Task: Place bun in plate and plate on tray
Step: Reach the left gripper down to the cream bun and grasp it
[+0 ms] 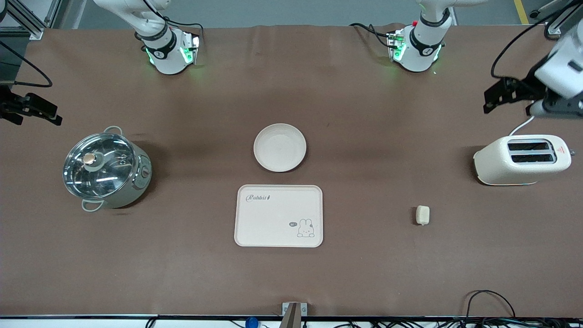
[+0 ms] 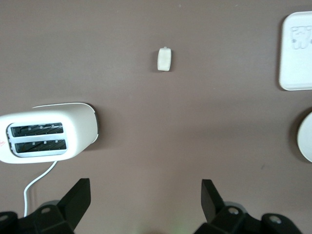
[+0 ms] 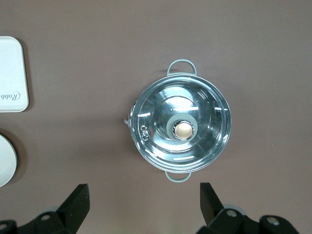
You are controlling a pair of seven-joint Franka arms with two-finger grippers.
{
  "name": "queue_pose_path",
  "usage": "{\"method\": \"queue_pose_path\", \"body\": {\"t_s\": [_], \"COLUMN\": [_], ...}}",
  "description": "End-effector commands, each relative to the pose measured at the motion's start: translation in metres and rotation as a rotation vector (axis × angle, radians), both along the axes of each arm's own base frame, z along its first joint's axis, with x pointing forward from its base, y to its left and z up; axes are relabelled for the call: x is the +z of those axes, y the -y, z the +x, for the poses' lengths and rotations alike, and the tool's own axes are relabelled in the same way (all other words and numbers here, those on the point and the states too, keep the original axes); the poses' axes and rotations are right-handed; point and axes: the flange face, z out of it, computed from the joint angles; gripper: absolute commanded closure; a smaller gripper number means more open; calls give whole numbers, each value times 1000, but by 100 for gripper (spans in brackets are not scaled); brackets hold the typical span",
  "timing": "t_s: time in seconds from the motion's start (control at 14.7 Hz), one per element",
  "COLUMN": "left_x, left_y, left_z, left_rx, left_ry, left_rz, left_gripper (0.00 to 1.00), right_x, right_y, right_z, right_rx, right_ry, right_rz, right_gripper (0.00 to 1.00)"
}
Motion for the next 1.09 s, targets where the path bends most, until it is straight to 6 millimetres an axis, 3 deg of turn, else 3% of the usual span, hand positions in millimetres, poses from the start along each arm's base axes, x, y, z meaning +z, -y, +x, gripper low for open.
{"method": "queue_pose_path", "body": {"t_s": [0.0, 0.34, 0.61, 0.82, 1.02], "left_x": [-72, -226, -332, -385, -405], "left_y": [-14, -11, 0, 8, 19], "left_z": [59, 128, 147, 151, 148], "left_rx": [18, 44, 56, 57, 44], "left_ry": [-21, 19, 32, 46, 31], "left_rz": [-20, -40, -53, -69, -73], "left_gripper": [0, 0, 0, 0, 1], "right_x": [-10, -15, -29, -27, -27], "right_y": [-6, -11, -13, -13, -14], "right_z": [4, 6, 7, 6, 3], "right_rx": [-17, -47, -62, -61, -60], "right_ry": [-3, -10, -25, -27, -32], "right_rz": [77, 142, 142, 141, 142], "right_gripper": [0, 0, 0, 0, 0]}}
